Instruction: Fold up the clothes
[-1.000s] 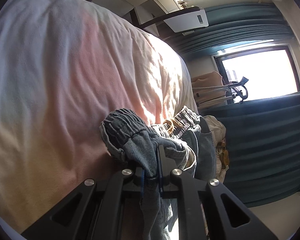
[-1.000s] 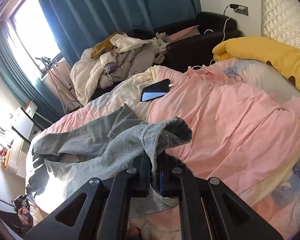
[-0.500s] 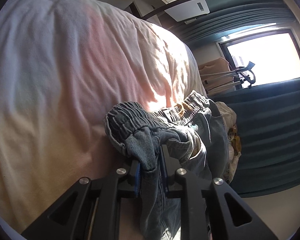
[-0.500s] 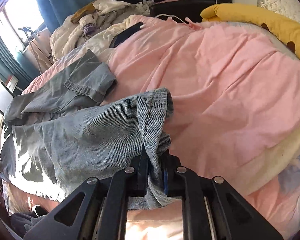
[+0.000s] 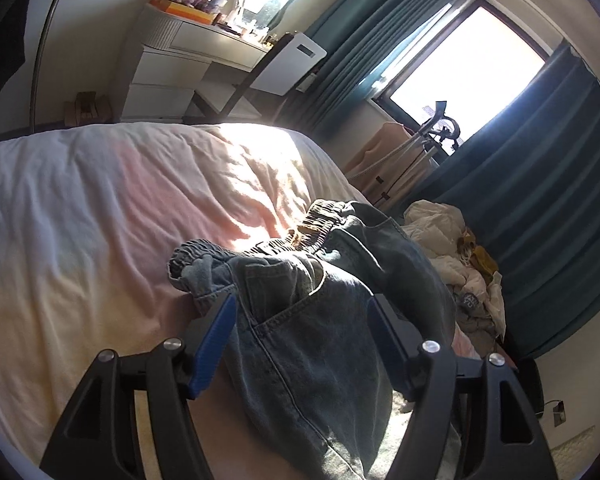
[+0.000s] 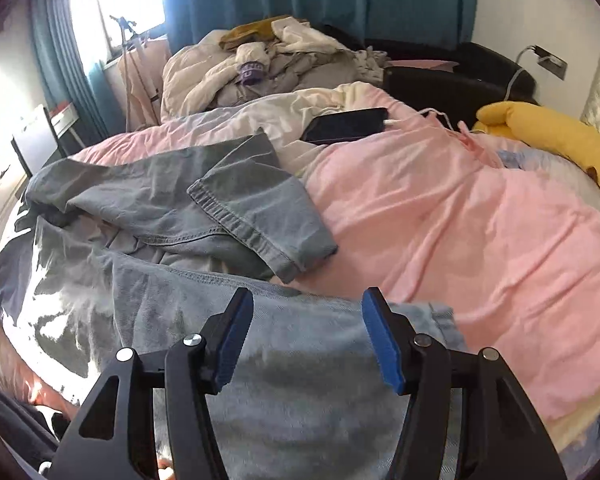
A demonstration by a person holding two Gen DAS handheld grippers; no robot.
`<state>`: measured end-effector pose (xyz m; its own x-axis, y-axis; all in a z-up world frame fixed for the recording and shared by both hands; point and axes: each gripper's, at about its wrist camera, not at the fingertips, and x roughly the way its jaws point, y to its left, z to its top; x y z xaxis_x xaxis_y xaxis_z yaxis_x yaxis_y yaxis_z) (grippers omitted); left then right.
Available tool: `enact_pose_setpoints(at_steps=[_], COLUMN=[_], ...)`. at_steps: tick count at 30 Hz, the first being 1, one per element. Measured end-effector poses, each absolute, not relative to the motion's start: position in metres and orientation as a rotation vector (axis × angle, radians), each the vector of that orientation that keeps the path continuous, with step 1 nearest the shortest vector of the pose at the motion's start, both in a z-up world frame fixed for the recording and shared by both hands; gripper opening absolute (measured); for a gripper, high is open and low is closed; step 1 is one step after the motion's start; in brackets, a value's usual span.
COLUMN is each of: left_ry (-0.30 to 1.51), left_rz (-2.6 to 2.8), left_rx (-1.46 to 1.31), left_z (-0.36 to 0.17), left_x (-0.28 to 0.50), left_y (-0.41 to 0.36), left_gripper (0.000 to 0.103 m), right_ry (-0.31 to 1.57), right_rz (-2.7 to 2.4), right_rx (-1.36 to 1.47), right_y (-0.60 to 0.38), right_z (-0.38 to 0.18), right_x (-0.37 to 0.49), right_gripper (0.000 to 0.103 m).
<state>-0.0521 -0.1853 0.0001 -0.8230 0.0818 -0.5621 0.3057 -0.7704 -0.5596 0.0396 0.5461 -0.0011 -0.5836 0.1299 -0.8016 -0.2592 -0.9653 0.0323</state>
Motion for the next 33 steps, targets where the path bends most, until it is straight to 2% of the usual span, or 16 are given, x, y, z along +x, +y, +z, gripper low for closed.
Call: enact_pose_setpoints(at_steps=[11, 13, 14, 15, 16, 18, 24, 27, 33], left_ry=[0.804, 0.777, 0.766, 0.761, 0.758, 0.759, 0.772, 0.768, 0.733], left_rz=[-2.801, -2.811, -2.814, -2.814, -2.813, -2.808, -2.790, -2.783, -2.780], left_rx=[1.095, 1.105, 1.108, 1.112, 1.116, 1.120, 1.100, 1.093, 1.109], left_z=[-0.020, -0.021, -0.022, -0.022, -0.023, -0.024, -0.025, -0.025, -0.026], left_x=[-0.077, -0.081, -0.082, -0.084, -0.085, -0.086, -0.086, -0.087, -0.090], left_y=[-0.114, -0.108, -0.106, -0.105, -0.103, -0.102, -0.103, -0.102, -0.097], left_gripper=[0.069, 0.069, 0.069, 0.069, 0.069, 0.069, 0.069, 0.069, 0.069], right_ry=[-0.319, -0.351, -0.363, -0.355, -0.310, -0.124, 0.503, 0.799, 1.320], right_rz=[2.533, 2.516, 2.510, 2.501, 2.495, 2.511, 2.644, 2.591, 2.275], right_rx=[-1.558, -1.566, -1.565, -1.556, -1.546, -1.518, -1.143, -0.972, -0.935], right_y=[0.512, 0.512, 0.512, 0.514, 0.519, 0.538, 0.604, 0.646, 0.720], right_z=[-0.082, -0.089, -0.089, -0.089, -0.086, -0.073, -0.005, 0.012, -0.034], right_x=[-0.055, -0.058, -0.059, -0.059, -0.060, -0.058, -0.033, -0.021, -0.017], right_gripper=[0.057, 0.056, 0.054, 0.042, 0.036, 0.011, 0.007, 0.006, 0.006])
